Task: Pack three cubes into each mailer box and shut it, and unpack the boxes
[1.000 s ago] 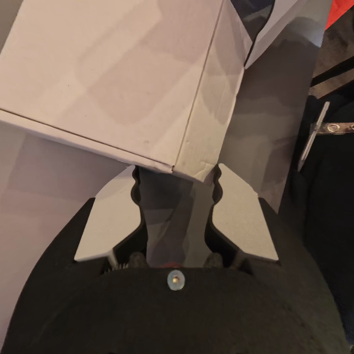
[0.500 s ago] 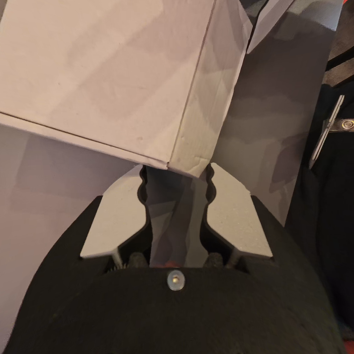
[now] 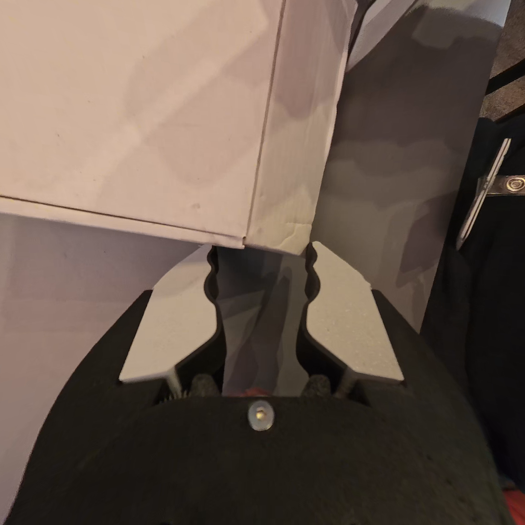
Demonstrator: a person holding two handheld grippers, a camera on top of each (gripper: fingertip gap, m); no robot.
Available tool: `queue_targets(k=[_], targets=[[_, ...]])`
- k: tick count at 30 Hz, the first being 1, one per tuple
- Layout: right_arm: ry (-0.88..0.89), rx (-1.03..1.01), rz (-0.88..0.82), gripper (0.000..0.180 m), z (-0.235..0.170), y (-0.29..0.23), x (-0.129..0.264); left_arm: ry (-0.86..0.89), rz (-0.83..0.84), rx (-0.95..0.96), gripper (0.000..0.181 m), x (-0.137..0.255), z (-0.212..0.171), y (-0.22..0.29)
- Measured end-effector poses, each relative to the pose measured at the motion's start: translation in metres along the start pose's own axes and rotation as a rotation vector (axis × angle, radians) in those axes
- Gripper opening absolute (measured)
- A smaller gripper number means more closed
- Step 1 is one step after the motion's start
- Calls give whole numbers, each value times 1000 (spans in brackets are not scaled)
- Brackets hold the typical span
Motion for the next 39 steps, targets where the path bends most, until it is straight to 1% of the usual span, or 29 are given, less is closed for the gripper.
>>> queue_targets(k=[1,2,3,6,8,11,15,19,23,26,28,30,31,33,34,36,37,39], targets=[[12,-3,-17,52,0,-1,0,-2,-1,2,58,1,0,0],[31,-24,-46,63,1,-1,1,12,-1,6,56,3,0,0],[39,-44,-70,67,1,0,1,29,1,14,55,4,1,-1],[72,-54,-103,67,0,2,4,19,4,11,55,3,0,-3],[83,-65,-80,67,0,3,1,15,2,9,56,1,1,-3],[109,-55,-80,59,2,1,2,15,9,1,57,-1,4,-3],[132,-38,-118,59,5,2,6,14,6,2,57,-1,4,-3],[98,7,-167,66,6,2,2,9,6,-9,57,-3,5,-2],[8,75,-204,59,5,4,-1,-1,17,-23,57,-3,7,-2],[-53,147,-227,58,9,5,-4,-26,34,-47,56,-3,9,-2],[-37,131,-181,54,12,8,-3,-58,43,-60,56,-3,10,-3],[29,49,-17,50,13,4,-3,-66,64,-58,57,-2,8,-6],[65,33,21,49,15,2,-5,-62,71,-46,59,-1,6,-9],[75,3,9,53,15,3,-8,-38,62,-23,60,1,4,-12],[91,-19,34,57,15,3,-7,-33,64,-25,60,1,3,-13],[109,-38,53,60,13,4,0,-26,63,-28,59,0,4,-13],[106,-54,41,68,10,6,2,-18,62,-22,58,1,4,-13],[79,-71,19,75,3,7,1,-17,62,-16,58,2,4,-16]])
Point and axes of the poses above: each gripper's, where its closed fingertips meet, x back along the fingers, z out of its top, y = z × x across the jaws, the point moved 7 cm from there along x, back along the fingers, and after that the axes turned 3 degrees about z, right-handed, at the moved point
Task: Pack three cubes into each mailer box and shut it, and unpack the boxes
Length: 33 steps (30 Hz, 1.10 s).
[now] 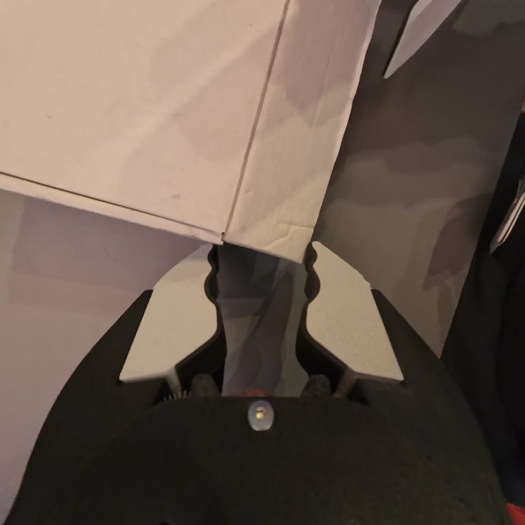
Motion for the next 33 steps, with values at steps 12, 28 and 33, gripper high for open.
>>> queue_targets(k=[12,28,33], targets=[[-5,5,-16,85,4,11,-10,-8,-12,-8,65,-3,1,-3],[68,124,-191,12,-10,3,-11,-9,95,-93,64,20,82,-41],[136,141,-262,0,-7,10,-1,-18,94,-101,53,13,88,-49]])
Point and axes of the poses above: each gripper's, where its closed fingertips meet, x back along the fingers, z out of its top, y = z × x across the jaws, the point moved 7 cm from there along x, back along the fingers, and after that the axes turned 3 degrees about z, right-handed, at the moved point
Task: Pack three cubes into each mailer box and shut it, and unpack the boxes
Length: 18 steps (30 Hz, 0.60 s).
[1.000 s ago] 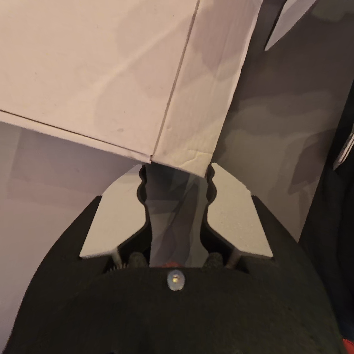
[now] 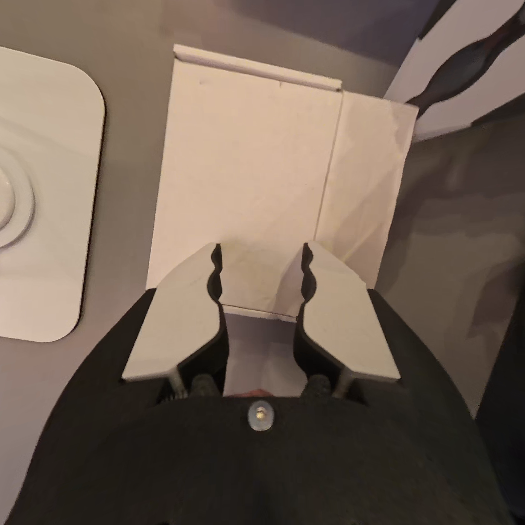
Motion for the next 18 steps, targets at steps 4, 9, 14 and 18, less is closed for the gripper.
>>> queue_targets(k=[4,9,14,18], targets=[[-18,103,-110,0,-3,3,1,4,33,-18,57,-1,-1,4],[-67,259,-270,0,-3,4,-1,51,49,10,57,-2,-4,5],[-15,175,-231,31,-3,14,-8,59,61,37,57,-1,-5,4],[-4,216,-306,19,-2,23,-15,70,73,43,56,-1,-7,5]])
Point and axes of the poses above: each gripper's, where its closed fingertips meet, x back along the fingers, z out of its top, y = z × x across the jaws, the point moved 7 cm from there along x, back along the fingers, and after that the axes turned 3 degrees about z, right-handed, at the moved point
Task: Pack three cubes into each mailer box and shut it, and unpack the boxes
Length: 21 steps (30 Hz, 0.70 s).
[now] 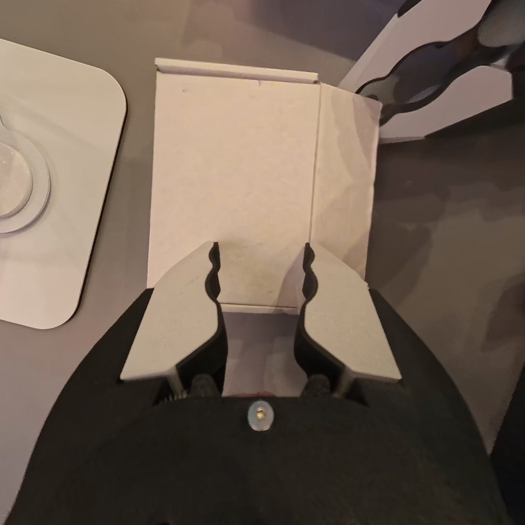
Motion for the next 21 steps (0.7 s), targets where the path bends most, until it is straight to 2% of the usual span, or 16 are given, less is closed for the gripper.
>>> queue_targets(k=[3,6,19,21], targets=[[11,16,-50,15,-1,2,-2,0,4,12,55,0,-1,-1],[-3,19,-87,1,-4,7,0,-2,11,15,55,0,-1,-2],[25,-55,-73,8,-7,14,-6,-4,13,9,55,0,-2,-2],[25,-78,-62,2,-8,16,-7,-1,15,7,55,1,-2,-2]])
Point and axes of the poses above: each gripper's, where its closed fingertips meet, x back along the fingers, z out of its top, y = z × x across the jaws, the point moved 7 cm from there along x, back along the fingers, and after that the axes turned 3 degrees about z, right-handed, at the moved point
